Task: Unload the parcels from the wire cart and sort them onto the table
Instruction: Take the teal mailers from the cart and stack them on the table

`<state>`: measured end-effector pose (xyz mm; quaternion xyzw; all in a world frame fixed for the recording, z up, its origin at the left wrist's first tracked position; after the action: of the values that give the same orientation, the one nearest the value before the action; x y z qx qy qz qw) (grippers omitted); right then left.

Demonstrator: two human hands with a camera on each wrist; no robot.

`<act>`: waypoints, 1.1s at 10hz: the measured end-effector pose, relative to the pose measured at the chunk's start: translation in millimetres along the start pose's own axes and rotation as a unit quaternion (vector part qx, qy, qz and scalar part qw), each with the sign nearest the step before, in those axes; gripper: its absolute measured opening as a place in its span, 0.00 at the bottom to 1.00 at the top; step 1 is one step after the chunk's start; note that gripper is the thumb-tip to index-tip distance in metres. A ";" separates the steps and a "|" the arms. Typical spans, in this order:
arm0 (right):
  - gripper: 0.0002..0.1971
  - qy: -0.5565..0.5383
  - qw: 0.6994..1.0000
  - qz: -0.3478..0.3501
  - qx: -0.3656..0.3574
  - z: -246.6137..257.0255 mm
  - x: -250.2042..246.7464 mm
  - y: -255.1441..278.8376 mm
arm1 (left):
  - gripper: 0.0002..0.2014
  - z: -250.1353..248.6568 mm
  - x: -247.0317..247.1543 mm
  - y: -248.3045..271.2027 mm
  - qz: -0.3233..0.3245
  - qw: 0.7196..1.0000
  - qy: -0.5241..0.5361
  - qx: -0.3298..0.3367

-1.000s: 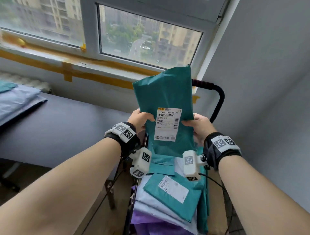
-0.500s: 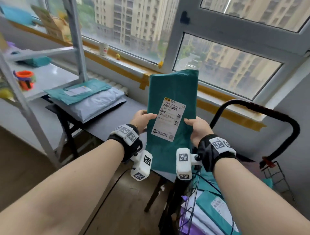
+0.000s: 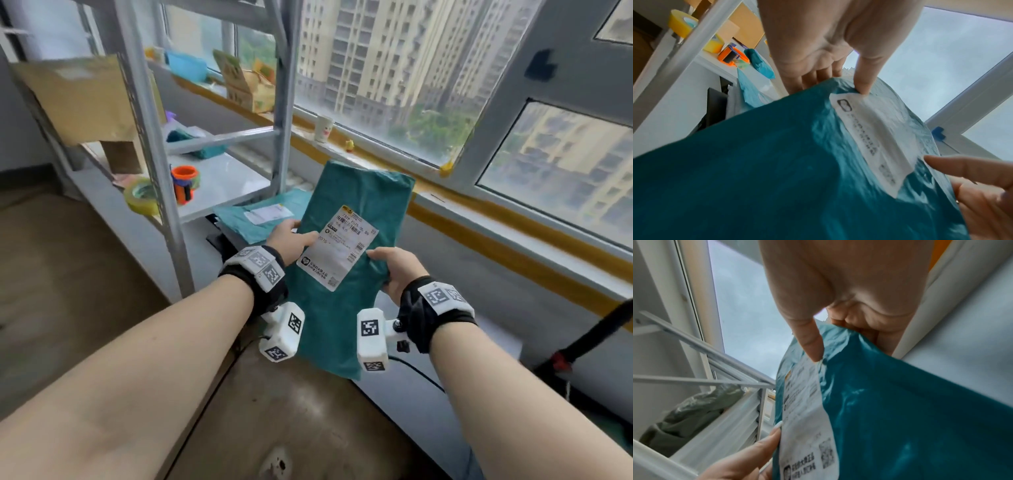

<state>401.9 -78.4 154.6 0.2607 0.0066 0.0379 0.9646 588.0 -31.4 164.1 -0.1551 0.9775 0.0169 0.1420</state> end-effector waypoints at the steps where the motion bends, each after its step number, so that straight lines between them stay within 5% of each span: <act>1: 0.11 0.027 1.000 0.006 0.006 20.2 30.9 -43.3 | 0.18 7.6 -17.0 -50.8 -0.012 0.999 -0.034 0.001; 4: 0.15 0.029 0.999 -0.022 0.039 83.9 86.4 -159.5 | 0.23 7.6 -43.6 -206.1 0.012 0.997 -0.078 0.001; 6: 0.09 0.070 0.995 -0.069 0.034 87.6 87.7 -211.9 | 0.17 38.1 -43.4 -276.1 0.074 0.996 -0.050 -0.031; 7: 0.18 0.081 0.988 -0.119 0.052 82.5 76.9 -224.7 | 0.13 48.1 -42.3 -308.2 0.103 0.993 -0.048 -0.035; 9: 0.11 0.072 0.979 -0.159 0.106 62.0 93.6 -234.4 | 0.12 77.4 -44.8 -353.6 0.179 0.978 -0.090 -0.053; 11: 0.16 0.098 0.967 -0.180 0.153 35.1 131.6 -248.5 | 0.11 108.4 -44.9 -367.7 0.263 0.955 -0.105 -0.086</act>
<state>551.6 -300.0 60.7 0.3947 0.1532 -0.1122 0.8990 771.7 -359.4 76.9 0.0987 0.9582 0.1535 0.2204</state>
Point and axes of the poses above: each hand's wrist, its own y-axis away from the middle knuckle, its own x-axis out of the palm, z = x × y, the point moved 2 cm from there along -y, towards the middle knuckle, and after that the axes turned 7 degrees about x, right-handed, at the moved point
